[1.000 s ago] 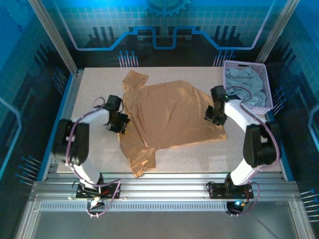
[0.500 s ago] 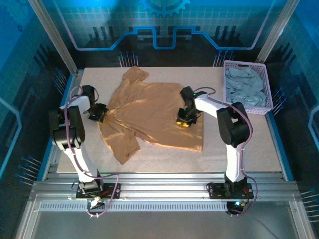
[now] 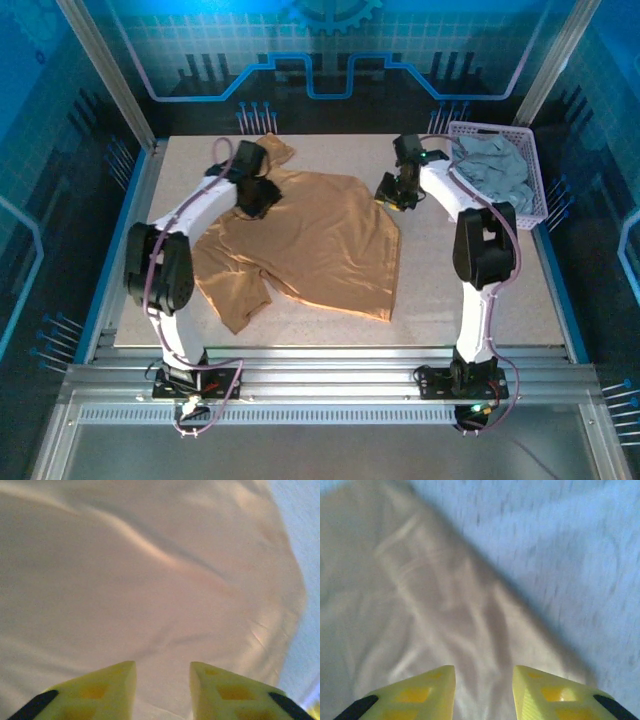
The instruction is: Fold and stack the t-shirts
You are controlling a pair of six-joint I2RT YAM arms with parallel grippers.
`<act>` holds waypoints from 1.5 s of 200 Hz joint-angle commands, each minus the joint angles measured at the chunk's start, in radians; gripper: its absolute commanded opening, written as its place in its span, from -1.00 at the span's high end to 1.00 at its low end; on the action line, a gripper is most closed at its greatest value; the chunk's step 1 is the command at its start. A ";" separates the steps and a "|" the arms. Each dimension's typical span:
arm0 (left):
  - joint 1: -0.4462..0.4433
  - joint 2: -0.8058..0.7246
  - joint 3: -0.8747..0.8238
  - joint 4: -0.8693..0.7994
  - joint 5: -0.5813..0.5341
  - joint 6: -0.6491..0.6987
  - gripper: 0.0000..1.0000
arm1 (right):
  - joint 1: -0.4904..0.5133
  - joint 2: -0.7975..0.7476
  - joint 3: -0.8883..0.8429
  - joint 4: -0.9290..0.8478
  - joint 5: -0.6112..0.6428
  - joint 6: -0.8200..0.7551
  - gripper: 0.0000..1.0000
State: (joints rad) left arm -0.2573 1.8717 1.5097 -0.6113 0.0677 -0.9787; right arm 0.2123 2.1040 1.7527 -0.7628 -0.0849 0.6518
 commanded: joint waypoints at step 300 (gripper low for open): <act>-0.036 -0.156 -0.322 0.100 0.060 -0.121 0.68 | 0.457 0.176 0.283 -0.207 0.076 -0.157 1.00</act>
State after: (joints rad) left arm -0.3149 1.7699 1.2316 -0.4671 0.1589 -1.1233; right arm 0.6170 2.2047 1.9617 -0.9035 0.1047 0.4454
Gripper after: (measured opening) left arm 0.159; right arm 0.057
